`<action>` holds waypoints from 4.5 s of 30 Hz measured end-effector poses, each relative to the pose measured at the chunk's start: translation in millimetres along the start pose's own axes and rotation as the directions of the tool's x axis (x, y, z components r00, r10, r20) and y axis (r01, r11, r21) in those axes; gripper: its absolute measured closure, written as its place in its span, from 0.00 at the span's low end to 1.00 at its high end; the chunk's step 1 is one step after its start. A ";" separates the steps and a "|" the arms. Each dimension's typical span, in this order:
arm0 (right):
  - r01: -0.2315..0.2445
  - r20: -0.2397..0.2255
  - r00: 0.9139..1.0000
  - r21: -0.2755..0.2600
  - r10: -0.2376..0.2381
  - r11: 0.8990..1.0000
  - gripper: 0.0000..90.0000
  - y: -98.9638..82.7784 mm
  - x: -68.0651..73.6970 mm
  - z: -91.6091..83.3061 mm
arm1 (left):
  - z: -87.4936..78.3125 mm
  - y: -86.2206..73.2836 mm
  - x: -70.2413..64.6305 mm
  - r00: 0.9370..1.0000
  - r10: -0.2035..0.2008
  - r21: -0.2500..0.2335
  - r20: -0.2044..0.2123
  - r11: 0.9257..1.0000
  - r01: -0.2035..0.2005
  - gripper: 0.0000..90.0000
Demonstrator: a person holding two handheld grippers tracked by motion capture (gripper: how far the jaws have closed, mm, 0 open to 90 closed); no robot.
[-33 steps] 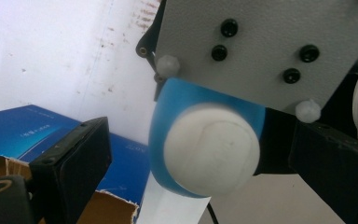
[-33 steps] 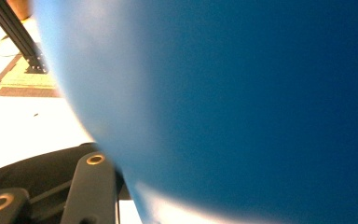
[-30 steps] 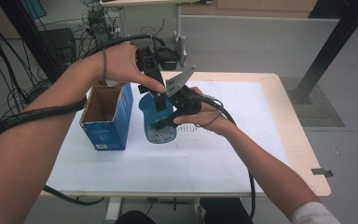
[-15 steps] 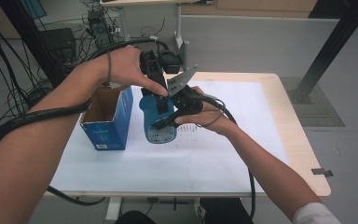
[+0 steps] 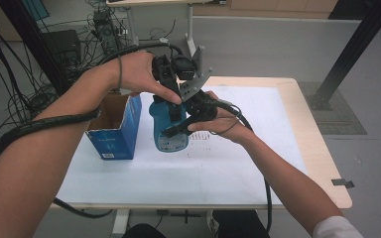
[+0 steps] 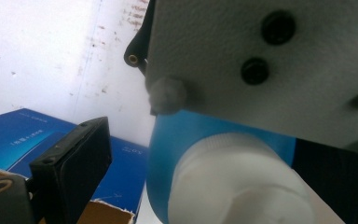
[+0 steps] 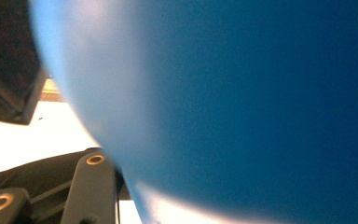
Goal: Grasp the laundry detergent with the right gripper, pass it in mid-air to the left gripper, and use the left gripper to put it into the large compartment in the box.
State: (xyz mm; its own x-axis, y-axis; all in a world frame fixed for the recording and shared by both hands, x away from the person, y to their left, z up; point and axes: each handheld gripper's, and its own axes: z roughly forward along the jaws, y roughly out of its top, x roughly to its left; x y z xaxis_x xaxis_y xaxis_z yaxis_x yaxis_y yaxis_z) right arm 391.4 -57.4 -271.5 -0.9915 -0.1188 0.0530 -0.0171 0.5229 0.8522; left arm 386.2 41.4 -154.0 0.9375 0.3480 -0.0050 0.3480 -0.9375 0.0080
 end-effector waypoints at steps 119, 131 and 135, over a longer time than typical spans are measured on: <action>0.043 0.023 0.999 -0.030 -0.042 0.999 0.49 3.4 -1.3 -2.8 | 4.2 -2.9 -2.9 1.000 0.026 -0.002 -0.006 1.000 -0.026 0.27; 0.056 0.020 0.998 -0.028 -0.055 0.998 0.49 3.6 -0.5 -2.7 | 2.9 -1.8 -6.4 0.999 0.051 -0.010 0.002 0.999 -0.051 0.40; 0.058 0.021 0.998 -0.026 -0.058 0.998 0.49 3.5 -0.5 -2.3 | 3.4 -1.8 -7.1 0.998 0.058 -0.007 -0.004 0.998 -0.059 0.40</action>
State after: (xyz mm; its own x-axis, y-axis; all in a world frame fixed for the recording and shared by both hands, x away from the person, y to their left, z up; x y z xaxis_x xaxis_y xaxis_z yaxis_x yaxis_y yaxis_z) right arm 392.1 -57.4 -267.4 -0.9914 -0.1308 -0.0074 -0.0715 0.4931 0.8670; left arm 379.0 40.6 -157.4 0.9562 0.2926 -0.0001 0.2925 -0.9561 0.0153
